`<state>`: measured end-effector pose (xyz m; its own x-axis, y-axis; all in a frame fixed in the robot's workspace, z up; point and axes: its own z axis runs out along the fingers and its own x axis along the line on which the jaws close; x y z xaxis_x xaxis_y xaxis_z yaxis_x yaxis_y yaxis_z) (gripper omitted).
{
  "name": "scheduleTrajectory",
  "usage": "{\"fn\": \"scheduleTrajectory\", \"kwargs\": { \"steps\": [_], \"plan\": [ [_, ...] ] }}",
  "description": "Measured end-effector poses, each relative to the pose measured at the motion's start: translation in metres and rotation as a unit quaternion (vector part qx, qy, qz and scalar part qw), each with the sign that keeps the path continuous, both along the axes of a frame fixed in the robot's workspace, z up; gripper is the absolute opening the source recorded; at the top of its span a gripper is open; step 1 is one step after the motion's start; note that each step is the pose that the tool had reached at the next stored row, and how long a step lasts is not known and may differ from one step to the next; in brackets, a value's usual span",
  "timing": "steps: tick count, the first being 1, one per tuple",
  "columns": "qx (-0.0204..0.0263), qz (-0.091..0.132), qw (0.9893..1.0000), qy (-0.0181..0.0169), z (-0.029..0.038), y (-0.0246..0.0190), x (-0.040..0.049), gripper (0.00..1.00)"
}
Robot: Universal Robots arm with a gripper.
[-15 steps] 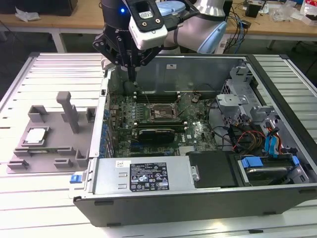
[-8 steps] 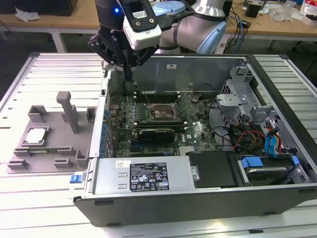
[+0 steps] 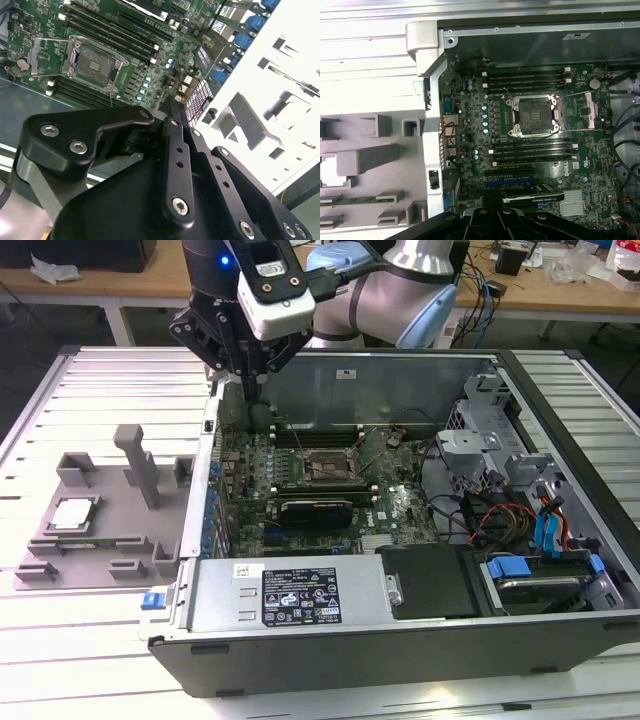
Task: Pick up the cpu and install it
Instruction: 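Reach for the cpu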
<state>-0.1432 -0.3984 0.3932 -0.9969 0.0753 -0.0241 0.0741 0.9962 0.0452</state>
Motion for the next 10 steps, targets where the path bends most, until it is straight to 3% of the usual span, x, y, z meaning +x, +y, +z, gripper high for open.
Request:
{"fn": "scheduleTrajectory", "kwargs": {
  "steps": [10],
  "plan": [
    [0.0003, -0.001, 1.0000, -0.0001, -0.0004, 0.0015, -0.0074, 0.11]
  ]
}}
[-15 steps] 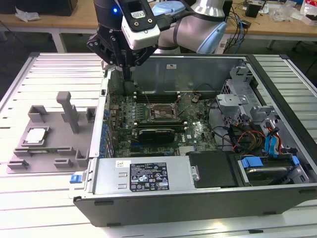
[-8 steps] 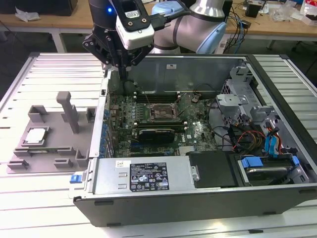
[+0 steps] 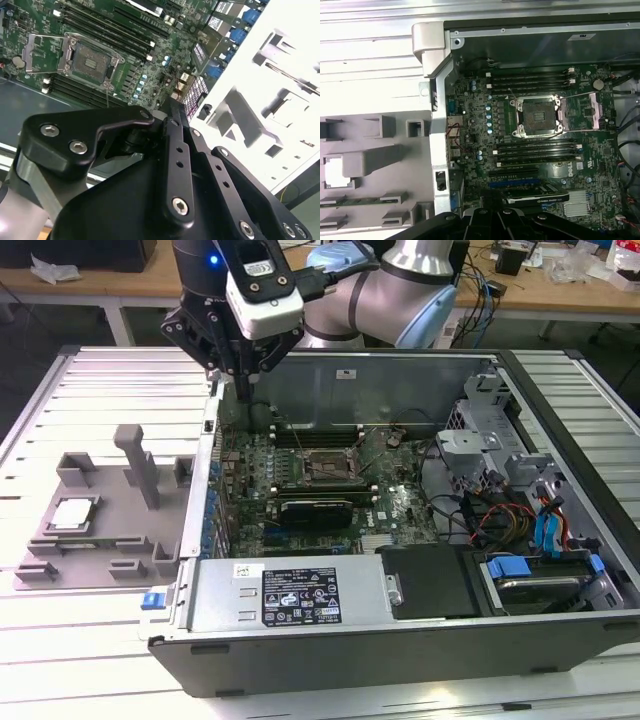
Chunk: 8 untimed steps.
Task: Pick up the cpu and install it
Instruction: 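Reach for the cpu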
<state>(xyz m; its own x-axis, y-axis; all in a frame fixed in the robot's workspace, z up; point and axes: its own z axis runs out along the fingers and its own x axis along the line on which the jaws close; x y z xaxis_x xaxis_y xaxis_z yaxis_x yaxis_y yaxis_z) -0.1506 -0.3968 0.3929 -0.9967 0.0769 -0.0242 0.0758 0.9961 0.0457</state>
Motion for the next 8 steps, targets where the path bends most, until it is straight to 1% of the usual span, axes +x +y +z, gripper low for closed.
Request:
{"fn": "scheduleTrajectory", "kwargs": {
  "steps": [6, 8],
  "plan": [
    [-0.0001, 0.000, 1.0000, 0.0001, 0.0000, 0.0006, -0.0083, 0.11],
    [0.0000, 0.000, 1.0000, 0.0001, 0.0000, 0.0010, -0.0126, 0.11]
  ]
}}
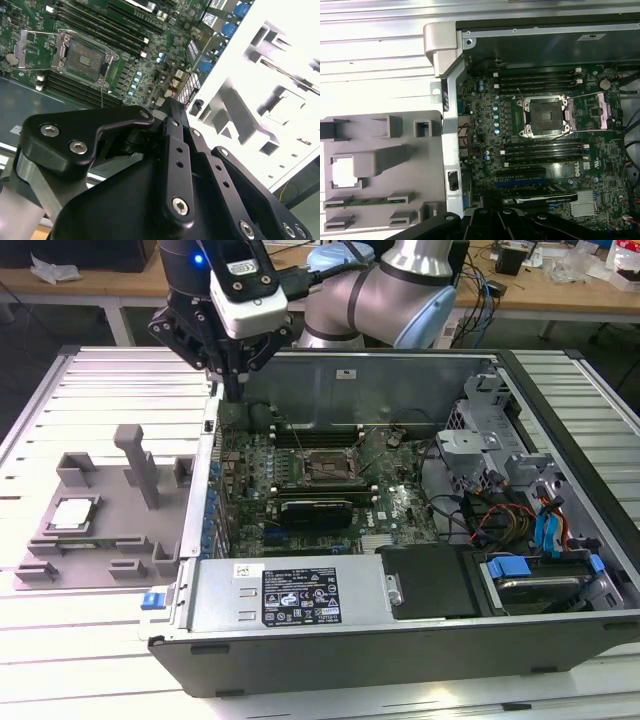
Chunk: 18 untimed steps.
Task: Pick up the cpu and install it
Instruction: 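Reach for the cpu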
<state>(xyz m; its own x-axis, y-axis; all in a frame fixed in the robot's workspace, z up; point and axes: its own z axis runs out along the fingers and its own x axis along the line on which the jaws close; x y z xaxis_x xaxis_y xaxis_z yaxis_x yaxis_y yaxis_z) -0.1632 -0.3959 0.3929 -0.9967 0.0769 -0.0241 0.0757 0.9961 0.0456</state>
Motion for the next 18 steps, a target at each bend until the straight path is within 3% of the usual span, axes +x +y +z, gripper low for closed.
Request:
{"fn": "scheduleTrajectory", "kwargs": {
  "steps": [9, 18],
  "plan": [
    [0.0000, 0.000, 1.0000, 0.0000, 0.0000, 0.0028, -0.0246, 0.11],
    [0.0000, 0.000, 1.0000, 0.0000, 0.0000, 0.0052, -0.0405, 0.11]
  ]
}}
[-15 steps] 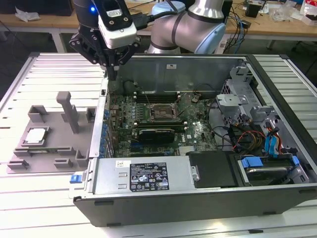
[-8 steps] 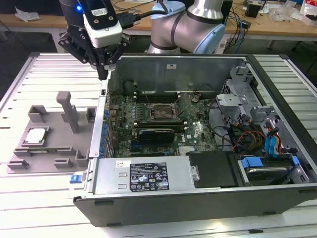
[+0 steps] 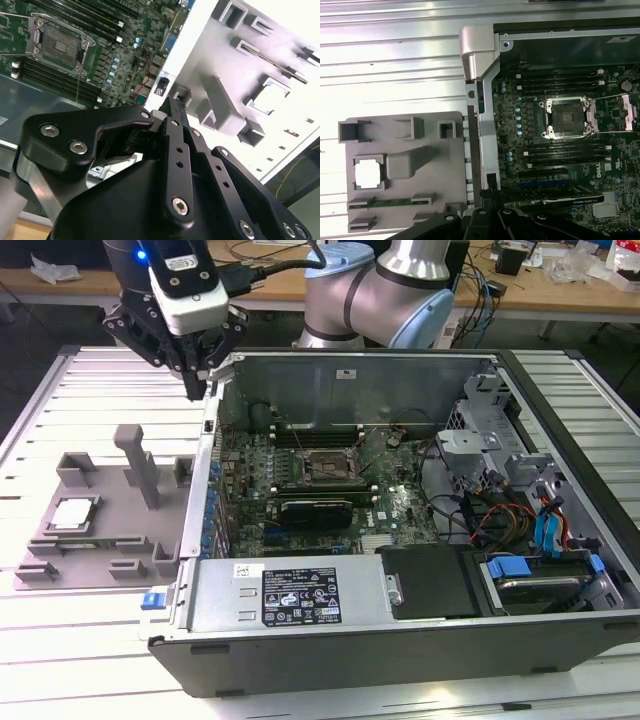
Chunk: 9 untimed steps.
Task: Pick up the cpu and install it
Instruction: 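Reach for the cpu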
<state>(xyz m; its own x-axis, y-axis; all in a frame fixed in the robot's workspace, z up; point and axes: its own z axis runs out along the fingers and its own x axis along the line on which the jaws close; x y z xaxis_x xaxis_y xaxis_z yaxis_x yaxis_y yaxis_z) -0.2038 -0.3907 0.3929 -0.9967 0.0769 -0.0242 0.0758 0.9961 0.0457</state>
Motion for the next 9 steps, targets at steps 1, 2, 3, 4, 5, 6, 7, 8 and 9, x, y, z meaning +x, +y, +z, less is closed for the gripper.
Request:
{"fn": "scheduleTrajectory", "kwargs": {
  "steps": [1, 2, 3, 4, 5, 6, 7, 8, 9],
  "plan": [
    [0.0000, 0.000, 1.0000, 0.0000, 0.0000, 0.0004, -0.0024, 0.11],
    [0.0000, 0.000, 1.0000, 0.0000, 0.0000, 0.0008, -0.0048, 0.11],
    [0.0000, 0.000, 1.0000, 0.0000, 0.0000, 0.0010, -0.0064, 0.11],
    [0.0000, 0.000, 1.0000, 0.0000, 0.0000, 0.0012, -0.0077, 0.11],
    [0.0000, 0.000, 1.0000, 0.0000, 0.0000, 0.0014, -0.0089, 0.11],
    [0.0000, 0.000, 1.0000, 0.0000, 0.0000, 0.0017, -0.0105, 0.11],
    [0.0000, 0.000, 1.0000, 0.0000, 0.0000, 0.0019, -0.0115, 0.11],
    [0.0000, 0.000, 1.0000, 0.0000, 0.0000, 0.0022, -0.0131, 0.11],
    [0.0000, 0.000, 1.0000, 0.0000, 0.0000, 0.0025, -0.0146, 0.11]
  ]
}}
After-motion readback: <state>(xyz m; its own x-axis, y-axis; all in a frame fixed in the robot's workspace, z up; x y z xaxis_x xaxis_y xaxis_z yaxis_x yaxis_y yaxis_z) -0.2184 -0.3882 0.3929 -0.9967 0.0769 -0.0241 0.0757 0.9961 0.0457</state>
